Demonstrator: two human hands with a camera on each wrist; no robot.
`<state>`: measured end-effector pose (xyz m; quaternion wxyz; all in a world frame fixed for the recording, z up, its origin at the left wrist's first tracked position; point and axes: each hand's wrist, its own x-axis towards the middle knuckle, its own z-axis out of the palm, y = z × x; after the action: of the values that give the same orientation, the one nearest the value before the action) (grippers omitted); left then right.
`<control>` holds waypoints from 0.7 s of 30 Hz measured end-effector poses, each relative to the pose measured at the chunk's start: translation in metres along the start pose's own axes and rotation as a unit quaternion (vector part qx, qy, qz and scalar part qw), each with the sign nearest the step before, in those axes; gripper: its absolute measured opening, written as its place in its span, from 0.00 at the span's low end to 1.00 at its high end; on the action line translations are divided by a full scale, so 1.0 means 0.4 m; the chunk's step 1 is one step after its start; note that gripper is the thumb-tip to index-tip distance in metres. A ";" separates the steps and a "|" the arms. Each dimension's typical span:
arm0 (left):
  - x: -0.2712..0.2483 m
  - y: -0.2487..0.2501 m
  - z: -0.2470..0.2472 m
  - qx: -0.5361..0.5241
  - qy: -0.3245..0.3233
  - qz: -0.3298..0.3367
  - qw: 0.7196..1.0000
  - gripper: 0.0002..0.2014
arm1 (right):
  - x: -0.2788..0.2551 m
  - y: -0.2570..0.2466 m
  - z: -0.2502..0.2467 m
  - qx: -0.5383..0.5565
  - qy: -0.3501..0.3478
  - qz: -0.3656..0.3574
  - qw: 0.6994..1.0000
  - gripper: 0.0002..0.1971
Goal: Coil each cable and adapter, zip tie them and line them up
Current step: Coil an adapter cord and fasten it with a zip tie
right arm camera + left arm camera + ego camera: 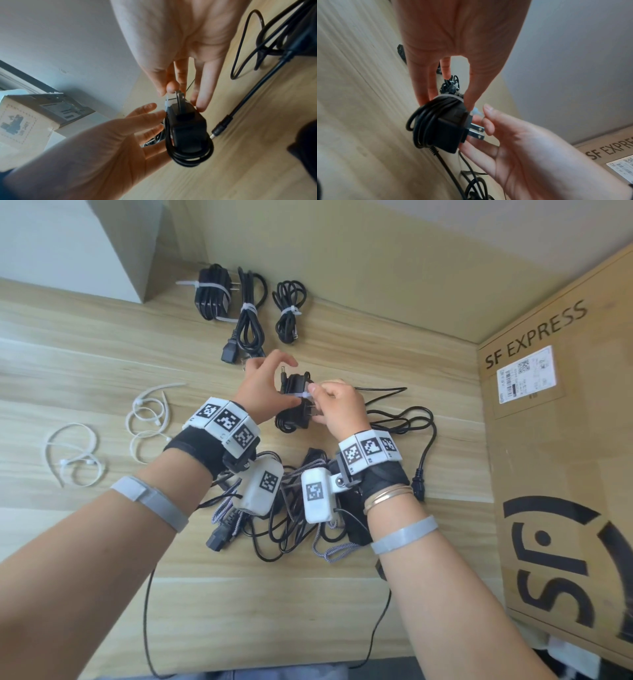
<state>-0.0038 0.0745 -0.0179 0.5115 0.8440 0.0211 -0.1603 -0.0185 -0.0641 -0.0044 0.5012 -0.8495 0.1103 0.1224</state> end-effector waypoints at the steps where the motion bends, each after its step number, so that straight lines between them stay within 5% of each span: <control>1: 0.003 0.005 -0.003 -0.001 0.001 0.001 1.000 0.25 | 0.001 -0.004 -0.009 0.023 0.006 0.009 1.000 0.24; 9: 0.032 0.074 -0.008 -0.066 -0.057 -0.013 0.996 0.33 | 0.043 -0.012 -0.073 0.086 0.045 0.040 0.994 0.23; 15: 0.079 0.103 -0.008 -0.025 -0.108 0.049 0.993 0.43 | 0.107 -0.004 -0.111 0.088 0.078 0.046 0.992 0.21; 21: 0.140 0.123 0.006 0.018 -0.053 0.053 0.997 0.40 | 0.179 -0.006 -0.114 0.110 0.069 0.048 0.990 0.11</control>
<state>0.0586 0.0417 0.0069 0.5040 0.8436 -0.0535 -0.1776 0.0545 -0.1075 -0.0040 0.5766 -0.7891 0.1980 0.0747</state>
